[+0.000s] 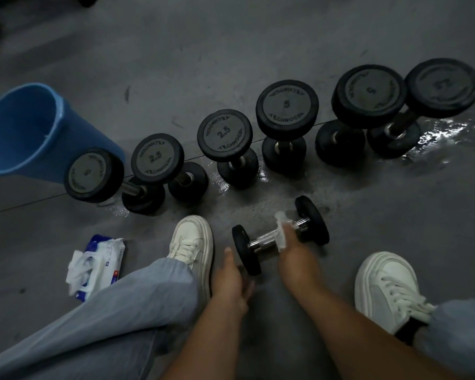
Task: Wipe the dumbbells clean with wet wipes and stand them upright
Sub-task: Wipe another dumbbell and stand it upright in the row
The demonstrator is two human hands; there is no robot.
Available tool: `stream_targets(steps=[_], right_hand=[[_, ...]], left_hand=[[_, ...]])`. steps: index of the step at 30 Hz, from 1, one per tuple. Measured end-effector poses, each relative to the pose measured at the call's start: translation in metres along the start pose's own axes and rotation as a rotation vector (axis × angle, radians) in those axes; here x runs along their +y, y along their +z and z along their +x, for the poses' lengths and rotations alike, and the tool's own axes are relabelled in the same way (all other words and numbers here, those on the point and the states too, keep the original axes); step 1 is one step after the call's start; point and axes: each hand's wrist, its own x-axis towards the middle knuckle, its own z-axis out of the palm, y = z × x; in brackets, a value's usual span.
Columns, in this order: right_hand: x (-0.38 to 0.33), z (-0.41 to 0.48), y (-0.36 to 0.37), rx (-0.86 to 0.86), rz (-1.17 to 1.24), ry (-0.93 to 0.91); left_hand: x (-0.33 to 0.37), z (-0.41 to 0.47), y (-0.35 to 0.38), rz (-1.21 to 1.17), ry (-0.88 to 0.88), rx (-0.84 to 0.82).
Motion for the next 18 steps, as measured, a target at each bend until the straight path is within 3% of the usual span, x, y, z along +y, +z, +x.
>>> stream_targets(steps=[3,6,7,9,10,14,18], right_hand=[[-0.02,-0.02,0.003,-0.177,0.103,-0.086],[-0.012,-0.014,0.005,-0.007,0.373,0.212],[-0.006,-0.011,0.004,-0.018,0.456,0.347],[0.005,-0.003,0.006,-0.198,0.55,0.532],[0.006,0.002,0.003,-0.255,0.548,0.54],[-0.007,0.017,-0.015,-0.102,0.568,0.403],[-0.035,0.02,-0.035,0.255,0.553,0.18]], left_hand=[[-0.004,-0.009,0.007,-0.162,-0.266,-0.157],[0.001,-0.014,0.013,-0.152,-0.265,-0.183],[0.004,-0.014,0.014,-0.117,-0.247,-0.166],[0.009,-0.014,0.014,-0.052,-0.201,-0.138],[0.013,-0.016,0.015,-0.029,-0.18,-0.14],[0.018,-0.019,0.02,-0.075,-0.149,-0.171],[0.019,-0.016,0.02,-0.105,-0.136,-0.194]])
